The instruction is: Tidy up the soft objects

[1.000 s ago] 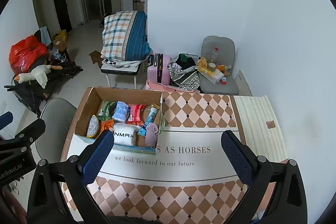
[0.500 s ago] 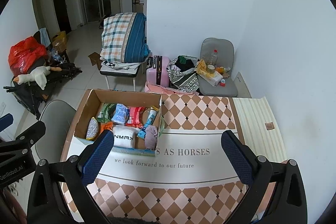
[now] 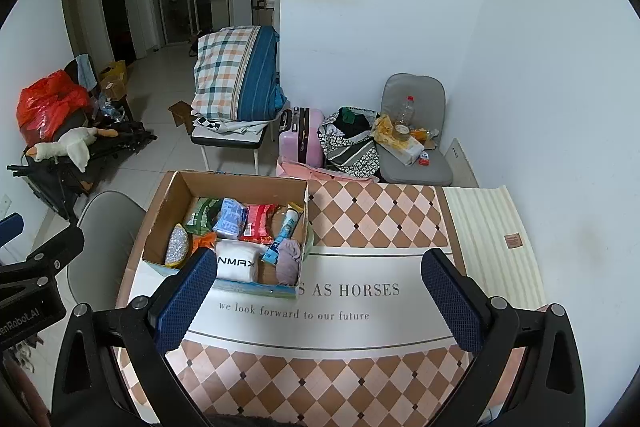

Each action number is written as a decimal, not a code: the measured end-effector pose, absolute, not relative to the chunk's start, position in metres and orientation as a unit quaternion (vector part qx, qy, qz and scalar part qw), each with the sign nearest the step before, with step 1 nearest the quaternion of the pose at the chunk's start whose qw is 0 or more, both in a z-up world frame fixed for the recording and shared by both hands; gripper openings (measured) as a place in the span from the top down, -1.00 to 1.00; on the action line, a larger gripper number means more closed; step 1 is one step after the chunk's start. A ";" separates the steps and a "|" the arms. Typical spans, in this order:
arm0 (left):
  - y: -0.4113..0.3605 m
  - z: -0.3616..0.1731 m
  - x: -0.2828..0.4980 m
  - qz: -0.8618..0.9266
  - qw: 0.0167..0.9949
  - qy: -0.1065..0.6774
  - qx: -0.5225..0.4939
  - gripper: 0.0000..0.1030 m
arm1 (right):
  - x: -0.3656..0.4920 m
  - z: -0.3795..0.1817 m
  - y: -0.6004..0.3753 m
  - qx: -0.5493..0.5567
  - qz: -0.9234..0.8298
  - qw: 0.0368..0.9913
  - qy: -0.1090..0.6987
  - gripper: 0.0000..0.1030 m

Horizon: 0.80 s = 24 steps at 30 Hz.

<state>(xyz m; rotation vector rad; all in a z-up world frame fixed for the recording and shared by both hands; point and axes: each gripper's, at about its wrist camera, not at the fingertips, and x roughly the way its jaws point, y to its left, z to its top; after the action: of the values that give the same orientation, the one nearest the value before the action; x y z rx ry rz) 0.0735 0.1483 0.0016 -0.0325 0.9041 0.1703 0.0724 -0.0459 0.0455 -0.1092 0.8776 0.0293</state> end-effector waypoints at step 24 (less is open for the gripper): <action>0.146 0.001 0.071 0.085 0.894 0.439 -0.018 -0.99 | 0.069 0.052 -0.046 -0.051 0.010 0.907 0.417 -1.00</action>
<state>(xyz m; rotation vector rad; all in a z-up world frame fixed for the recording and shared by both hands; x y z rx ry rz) 0.0712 0.1459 0.0013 -0.0383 0.9097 0.1756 0.0692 -0.0464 0.0519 -0.1051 0.8612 0.0216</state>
